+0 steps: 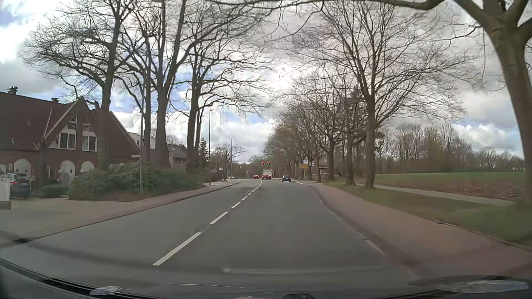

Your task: Follow the waypoints while adhering to traffic rules and regulations

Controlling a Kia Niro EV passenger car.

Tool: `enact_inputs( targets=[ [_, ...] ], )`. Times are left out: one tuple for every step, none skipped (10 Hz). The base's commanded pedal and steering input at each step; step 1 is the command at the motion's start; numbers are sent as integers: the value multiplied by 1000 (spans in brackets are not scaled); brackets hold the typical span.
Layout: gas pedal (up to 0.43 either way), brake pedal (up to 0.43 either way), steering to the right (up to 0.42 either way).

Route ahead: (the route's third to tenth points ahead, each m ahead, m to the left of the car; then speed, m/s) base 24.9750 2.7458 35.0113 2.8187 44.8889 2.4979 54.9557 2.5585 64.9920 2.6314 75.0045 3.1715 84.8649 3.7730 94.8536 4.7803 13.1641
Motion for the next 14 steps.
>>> enact_inputs(
  targets=[
    [209,0,1],
    [197,0,1],
    [189,0,1],
    [189,0,1],
    [189,0,1],
    [189,0,0],
    [177,0,1],
    [177,0,1],
    [177,0,1],
    [177,0,1],
    [177,0,1],
    [177,0,1],
    [177,0,0],
    [177,0,0]
  ],
)
